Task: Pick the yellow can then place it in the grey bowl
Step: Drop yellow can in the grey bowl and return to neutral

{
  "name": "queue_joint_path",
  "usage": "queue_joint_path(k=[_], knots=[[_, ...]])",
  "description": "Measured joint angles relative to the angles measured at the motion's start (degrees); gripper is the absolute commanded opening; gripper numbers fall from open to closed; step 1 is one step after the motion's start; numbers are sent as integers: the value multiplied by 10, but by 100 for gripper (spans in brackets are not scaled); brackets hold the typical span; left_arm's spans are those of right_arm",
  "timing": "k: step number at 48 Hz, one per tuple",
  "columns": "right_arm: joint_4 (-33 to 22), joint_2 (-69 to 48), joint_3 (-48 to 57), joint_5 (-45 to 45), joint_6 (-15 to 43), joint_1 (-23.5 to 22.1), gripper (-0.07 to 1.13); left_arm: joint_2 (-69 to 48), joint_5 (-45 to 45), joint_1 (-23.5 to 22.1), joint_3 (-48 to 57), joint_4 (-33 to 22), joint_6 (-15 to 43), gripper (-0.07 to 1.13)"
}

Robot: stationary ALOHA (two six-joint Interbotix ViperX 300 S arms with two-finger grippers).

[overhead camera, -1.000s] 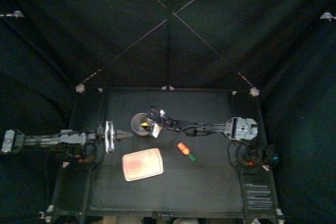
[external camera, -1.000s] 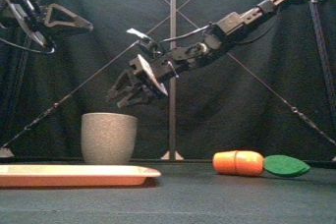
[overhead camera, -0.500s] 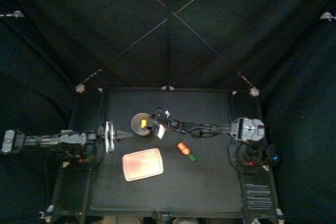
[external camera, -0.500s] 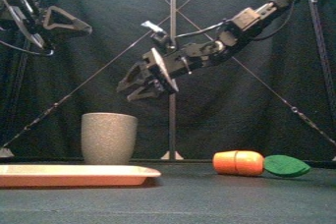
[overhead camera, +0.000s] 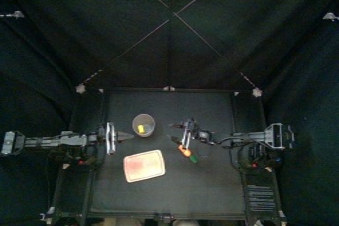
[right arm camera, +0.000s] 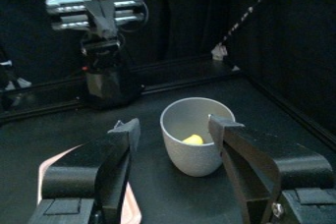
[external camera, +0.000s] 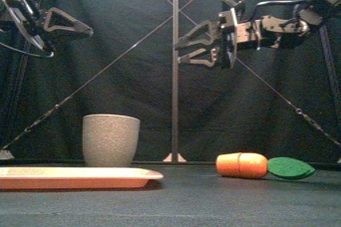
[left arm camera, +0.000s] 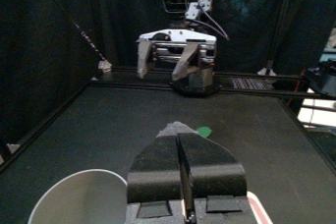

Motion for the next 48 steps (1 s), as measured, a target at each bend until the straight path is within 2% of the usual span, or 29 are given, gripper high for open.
queue_joint_path(k=[9,19,48], knots=[[-3,-55,54,-30,-3,37,92,1,6,1,1,0,1,1],[-16,-60,64,-32,0,58,92,1,11,1,1,-1,0,1],[-16,-60,69,-32,0,61,92,0,32,7,4,-2,1,1]])
